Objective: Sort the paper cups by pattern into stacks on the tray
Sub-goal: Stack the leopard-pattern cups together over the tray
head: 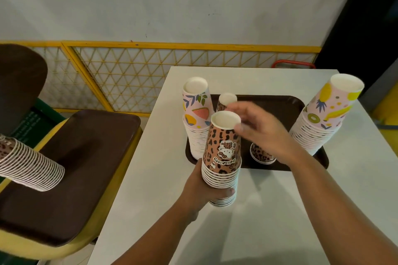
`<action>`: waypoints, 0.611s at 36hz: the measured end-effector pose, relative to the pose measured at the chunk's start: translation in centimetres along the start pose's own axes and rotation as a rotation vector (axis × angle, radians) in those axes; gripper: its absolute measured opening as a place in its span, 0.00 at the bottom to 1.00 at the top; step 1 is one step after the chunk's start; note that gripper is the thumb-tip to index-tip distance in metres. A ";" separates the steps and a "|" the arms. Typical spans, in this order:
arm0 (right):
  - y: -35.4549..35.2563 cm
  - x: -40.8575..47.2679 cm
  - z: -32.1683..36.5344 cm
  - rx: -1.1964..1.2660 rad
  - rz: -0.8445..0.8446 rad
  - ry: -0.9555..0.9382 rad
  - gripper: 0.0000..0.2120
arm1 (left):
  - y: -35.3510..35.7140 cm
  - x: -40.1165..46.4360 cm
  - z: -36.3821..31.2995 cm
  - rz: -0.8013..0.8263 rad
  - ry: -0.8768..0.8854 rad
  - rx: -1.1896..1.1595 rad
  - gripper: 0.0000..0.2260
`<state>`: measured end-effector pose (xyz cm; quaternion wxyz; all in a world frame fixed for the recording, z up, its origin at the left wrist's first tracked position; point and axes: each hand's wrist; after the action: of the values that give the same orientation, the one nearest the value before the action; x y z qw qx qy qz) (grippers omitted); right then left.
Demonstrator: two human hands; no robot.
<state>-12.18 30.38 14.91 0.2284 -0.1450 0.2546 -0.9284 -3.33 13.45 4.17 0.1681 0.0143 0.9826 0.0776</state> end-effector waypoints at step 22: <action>0.5 -1.5 1.8 -0.100 -0.205 0.030 0.21 | 0.9 0.2 -0.3 0.021 -0.011 -0.008 0.40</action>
<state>-10.02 30.03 15.86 0.1211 -0.1677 0.2877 -0.9351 -3.59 14.31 4.50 0.1727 0.0244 0.9812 0.0831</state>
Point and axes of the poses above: each hand's wrist, its own x-axis towards the middle knuckle, its own y-axis out of the palm, z = x × y, and after that the axes turned 12 degrees about -x, right-handed
